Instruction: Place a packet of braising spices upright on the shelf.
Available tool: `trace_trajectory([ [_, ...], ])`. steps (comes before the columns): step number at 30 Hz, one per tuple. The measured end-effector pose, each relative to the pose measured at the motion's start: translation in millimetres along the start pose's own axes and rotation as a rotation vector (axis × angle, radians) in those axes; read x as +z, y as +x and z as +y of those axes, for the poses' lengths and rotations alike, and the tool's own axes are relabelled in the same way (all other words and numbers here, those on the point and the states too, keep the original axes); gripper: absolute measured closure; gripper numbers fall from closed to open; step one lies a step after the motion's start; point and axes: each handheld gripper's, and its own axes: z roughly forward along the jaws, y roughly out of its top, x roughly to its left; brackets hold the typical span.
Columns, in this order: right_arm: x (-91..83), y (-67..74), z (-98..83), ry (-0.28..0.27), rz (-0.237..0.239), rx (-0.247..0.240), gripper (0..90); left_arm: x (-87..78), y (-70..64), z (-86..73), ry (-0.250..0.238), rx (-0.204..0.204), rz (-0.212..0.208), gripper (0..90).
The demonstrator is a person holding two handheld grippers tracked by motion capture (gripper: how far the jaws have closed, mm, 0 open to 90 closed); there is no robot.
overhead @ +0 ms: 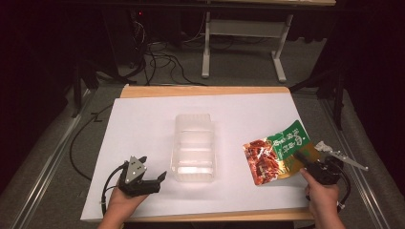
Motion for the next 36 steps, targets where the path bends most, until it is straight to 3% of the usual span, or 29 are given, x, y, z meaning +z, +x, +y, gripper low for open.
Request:
trace_trajectory([
  [8, -1.0, 10.9, 5.9, -0.027, 0.021, -0.065, 90.0, -4.8, 1.5, -3.0, 0.001, -0.01, 0.012, 13.1],
  [17, -2.1, 33.4, 15.8, -0.071, 0.058, -0.176, 90.0, -16.3, 6.6, -10.7, -0.001, -0.028, 0.031, 12.8],
  [25, -1.1, 43.3, 20.9, -0.092, 0.095, -0.22, 90.0, -25.1, 7.8, -13.5, -0.007, -0.034, 0.053, 12.8],
  [31, -0.8, 49.7, 24.5, -0.1, 0.116, -0.255, 90.0, -21.7, 7.2, -13.3, 0.0, -0.029, 0.046, 12.7],
  [36, -0.5, 69.4, 27.0, -0.116, 0.155, -0.331, 90.0, -20.3, 6.4, -12.6, 0.002, -0.023, 0.042, 12.6],
])
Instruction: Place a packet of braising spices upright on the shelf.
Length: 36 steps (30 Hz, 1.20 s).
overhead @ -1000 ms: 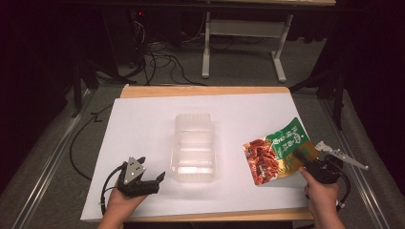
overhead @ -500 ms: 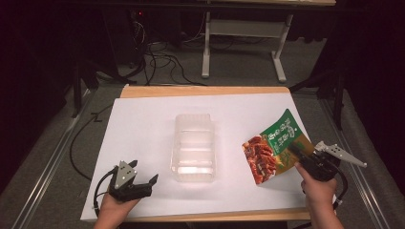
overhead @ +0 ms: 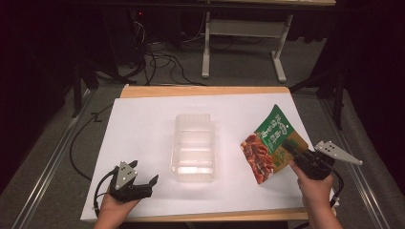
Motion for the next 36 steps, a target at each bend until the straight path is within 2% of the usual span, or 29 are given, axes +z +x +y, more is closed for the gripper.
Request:
trace_trajectory([
  [6, 1.1, 12.2, 7.7, -0.024, 0.026, -0.036, 90.0, 0.1, -0.1, 0.1, 0.0, 0.001, 0.001, 12.6],
  [9, 0.1, 15.4, 9.4, -0.033, 0.024, -0.057, 90.0, -0.6, 0.3, 0.3, -0.003, 0.0, 0.002, 12.6],
  [14, -5.5, 14.9, 12.9, -0.041, 0.015, -0.083, 90.0, -0.8, 0.3, 0.5, -0.005, -0.001, 0.004, 12.6],
  [20, -11.5, 13.8, 17.3, -0.055, 0.042, -0.129, 90.0, 0.4, -0.3, 1.8, -0.009, 0.005, 0.005, 12.6],
  [32, -11.6, 17.8, 20.0, -0.047, 0.084, -0.107, 90.0, -0.4, -0.2, 2.5, -0.025, 0.01, -0.005, 12.6],
  [36, -9.2, 21.2, 17.7, -0.036, 0.101, -0.115, 90.0, -0.4, -1.0, 2.7, -0.028, 0.011, -0.007, 12.5],
])
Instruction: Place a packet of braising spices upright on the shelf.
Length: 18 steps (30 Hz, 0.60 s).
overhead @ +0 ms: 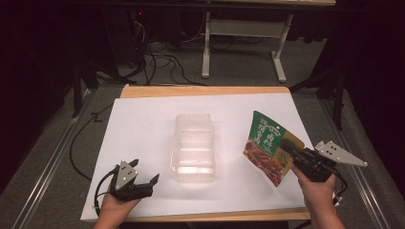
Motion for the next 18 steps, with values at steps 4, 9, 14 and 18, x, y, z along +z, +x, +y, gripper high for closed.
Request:
trace_trajectory([
  [4, 1.4, 4.1, 0.0, -0.004, 0.021, 0.001, 90.0, 0.1, -0.5, -0.4, -0.003, -0.009, -0.001, 12.5],
  [9, 4.8, 10.1, 3.7, -0.008, 0.046, -0.008, 90.0, 0.1, -2.0, -0.3, -0.005, -0.006, -0.01, 12.5],
  [14, 12.5, 13.1, 5.8, 0.009, 0.063, -0.014, 90.0, -0.5, -0.4, -0.7, -0.01, -0.014, -0.011, 12.5],
  [18, 18.0, 12.3, 8.0, 0.013, 0.079, -0.021, 90.0, -1.3, -0.1, -0.8, -0.011, -0.015, -0.004, 12.5],
])
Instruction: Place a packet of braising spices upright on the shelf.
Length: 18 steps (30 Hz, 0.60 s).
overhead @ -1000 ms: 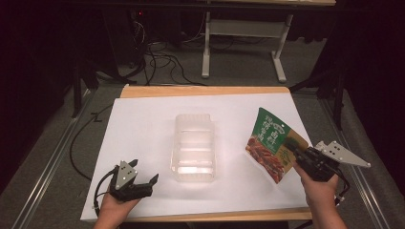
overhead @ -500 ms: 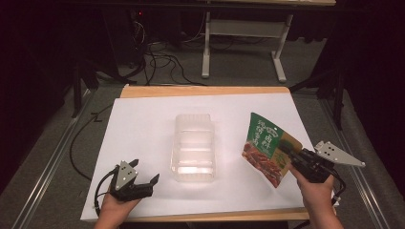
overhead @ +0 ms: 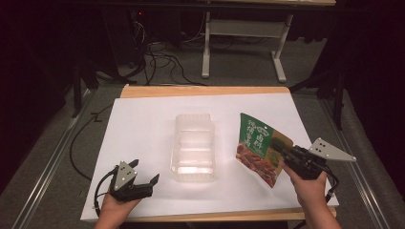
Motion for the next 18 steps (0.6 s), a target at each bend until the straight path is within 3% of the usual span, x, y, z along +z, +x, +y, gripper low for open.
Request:
trace_trajectory([
  [5, 6.0, -4.3, 3.5, -0.007, 0.032, 0.011, 90.0, 0.2, -0.8, 0.1, -0.007, -0.004, 0.005, 12.5],
  [11, 12.9, -2.0, 12.4, -0.021, 0.035, -0.03, 90.0, -0.9, -0.6, 0.0, -0.015, -0.014, 0.011, 12.5],
  [18, 20.3, 0.7, 22.2, -0.031, 0.064, -0.041, 90.0, 0.7, -0.2, -0.7, -0.005, -0.021, 0.012, 12.6],
])
